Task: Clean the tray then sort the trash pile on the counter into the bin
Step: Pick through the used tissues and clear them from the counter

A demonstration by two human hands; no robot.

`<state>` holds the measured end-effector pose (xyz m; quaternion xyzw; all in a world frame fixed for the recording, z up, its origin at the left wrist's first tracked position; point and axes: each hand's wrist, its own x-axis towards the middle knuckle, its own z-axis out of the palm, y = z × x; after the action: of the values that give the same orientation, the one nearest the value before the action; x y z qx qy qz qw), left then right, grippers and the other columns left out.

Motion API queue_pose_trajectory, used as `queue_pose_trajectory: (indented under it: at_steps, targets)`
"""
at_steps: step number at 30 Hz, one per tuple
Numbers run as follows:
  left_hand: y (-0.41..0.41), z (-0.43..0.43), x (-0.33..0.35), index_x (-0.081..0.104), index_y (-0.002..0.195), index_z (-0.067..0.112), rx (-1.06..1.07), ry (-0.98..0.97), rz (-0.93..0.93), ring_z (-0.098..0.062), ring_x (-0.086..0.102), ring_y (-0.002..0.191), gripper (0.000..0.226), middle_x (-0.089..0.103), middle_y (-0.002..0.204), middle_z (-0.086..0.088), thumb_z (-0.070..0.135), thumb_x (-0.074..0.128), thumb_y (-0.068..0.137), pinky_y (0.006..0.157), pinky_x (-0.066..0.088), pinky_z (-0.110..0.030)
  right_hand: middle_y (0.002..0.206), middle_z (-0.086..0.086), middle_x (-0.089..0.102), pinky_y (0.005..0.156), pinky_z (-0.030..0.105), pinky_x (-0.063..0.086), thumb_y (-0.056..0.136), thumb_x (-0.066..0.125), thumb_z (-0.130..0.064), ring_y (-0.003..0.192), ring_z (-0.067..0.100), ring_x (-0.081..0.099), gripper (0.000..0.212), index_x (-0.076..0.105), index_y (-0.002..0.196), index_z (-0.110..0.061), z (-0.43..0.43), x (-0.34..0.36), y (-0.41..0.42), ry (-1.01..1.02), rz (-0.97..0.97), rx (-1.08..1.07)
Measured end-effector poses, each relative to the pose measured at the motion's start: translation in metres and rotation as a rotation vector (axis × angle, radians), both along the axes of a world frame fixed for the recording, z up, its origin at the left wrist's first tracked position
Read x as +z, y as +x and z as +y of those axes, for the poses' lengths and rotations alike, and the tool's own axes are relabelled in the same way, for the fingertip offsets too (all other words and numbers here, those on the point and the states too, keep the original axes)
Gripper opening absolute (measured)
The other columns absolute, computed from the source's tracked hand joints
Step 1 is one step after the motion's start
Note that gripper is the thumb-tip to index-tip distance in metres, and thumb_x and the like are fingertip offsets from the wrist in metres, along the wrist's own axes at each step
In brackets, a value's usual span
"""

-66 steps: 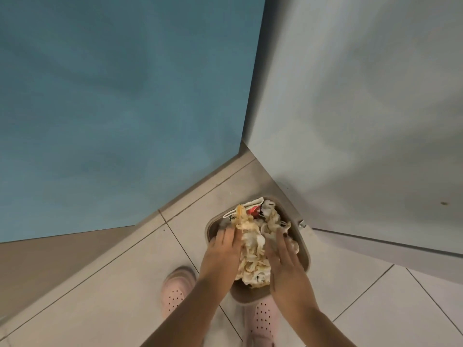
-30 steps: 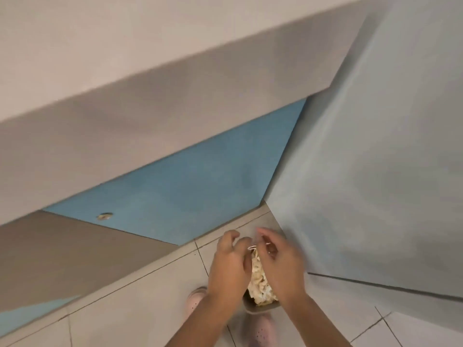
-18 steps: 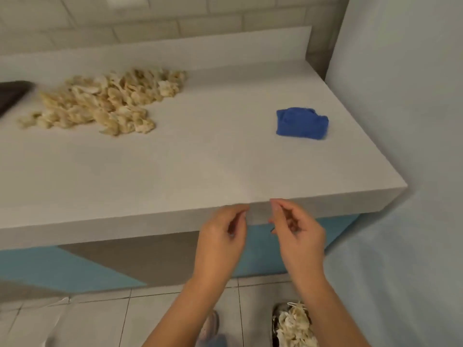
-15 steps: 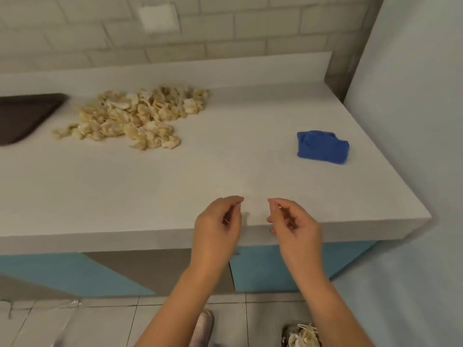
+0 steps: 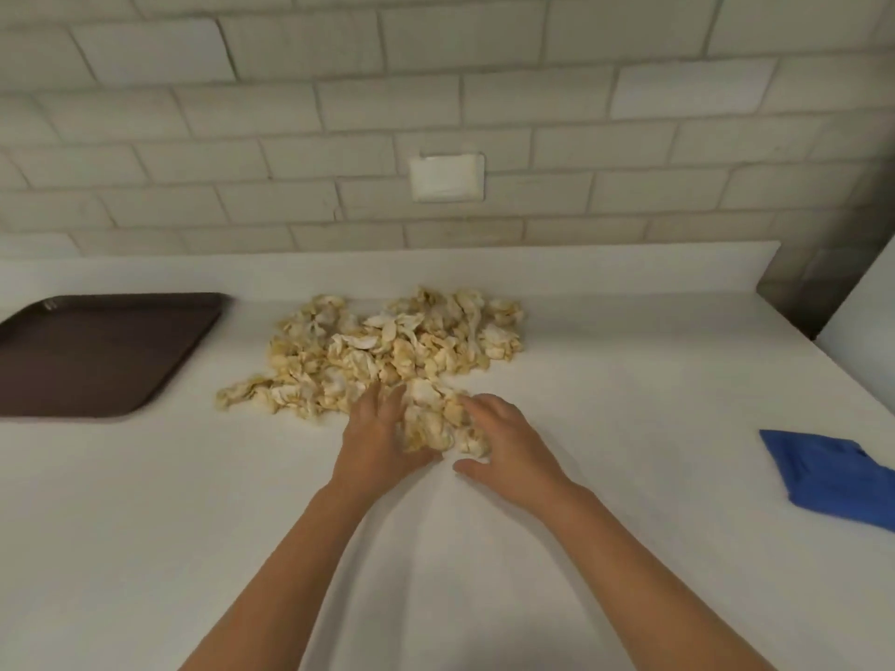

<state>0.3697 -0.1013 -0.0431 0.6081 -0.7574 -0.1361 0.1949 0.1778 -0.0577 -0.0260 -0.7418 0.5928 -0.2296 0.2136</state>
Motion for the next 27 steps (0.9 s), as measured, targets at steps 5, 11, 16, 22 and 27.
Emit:
queue_pose_trajectory:
  at_steps: [5,11,16,22,27]
  targets:
    - [0.015,-0.025,-0.021,0.064,0.109,0.014,-0.112,-0.086,0.005,-0.028,0.047,0.112,0.066,0.054,0.116,-0.007,0.066,0.059,0.069,0.093,0.045,-0.038,0.159,-0.009,-0.009,0.117,0.029,0.003,0.067,0.079,-0.046,0.145,0.011,-0.007,0.115,0.001,0.15,-0.034,-0.065,0.004,0.017,0.088,0.271,0.253]
    - [0.03,-0.005,-0.03,0.061,0.099,0.014,-0.148,-0.212,0.167,-0.019,0.051,0.087,0.024,0.052,0.099,-0.001,0.012,0.073,0.078,0.074,0.043,-0.025,0.157,-0.016,-0.009,0.113,0.026,-0.004,0.071,0.056,-0.074,0.14,0.003,-0.01,0.092,0.011,0.146,-0.046,-0.091,-0.012,0.016,0.071,0.337,0.376]
    - [0.044,0.002,-0.001,0.057,0.119,0.02,-0.024,-0.315,0.267,-0.015,0.049,0.089,0.037,0.048,0.098,0.004,0.018,0.052,0.082,0.075,0.04,-0.026,0.129,0.0,0.054,0.098,0.034,0.043,0.084,0.058,-0.049,0.118,0.012,0.042,0.041,0.065,0.113,-0.021,-0.085,-0.039,0.02,-0.25,0.151,0.268]
    - [0.031,-0.036,-0.01,0.062,0.116,0.019,0.039,-0.182,0.023,-0.037,0.043,0.12,0.043,0.048,0.127,-0.018,0.014,0.058,0.073,0.097,0.04,-0.05,0.102,-0.002,0.059,0.083,0.019,0.035,0.084,0.051,-0.029,0.093,0.014,0.05,0.04,0.056,0.121,-0.018,-0.078,-0.037,0.025,-0.295,0.183,0.195]
    - [0.016,-0.032,-0.028,0.066,0.102,0.022,0.1,-0.216,-0.099,-0.033,0.053,0.107,0.039,0.059,0.112,-0.01,0.049,0.049,0.08,0.081,0.047,-0.044,0.091,-0.004,0.051,0.08,0.032,0.045,0.08,0.057,-0.045,0.088,0.015,0.049,0.03,0.064,0.095,-0.019,-0.079,-0.035,0.024,-0.363,0.205,0.153]
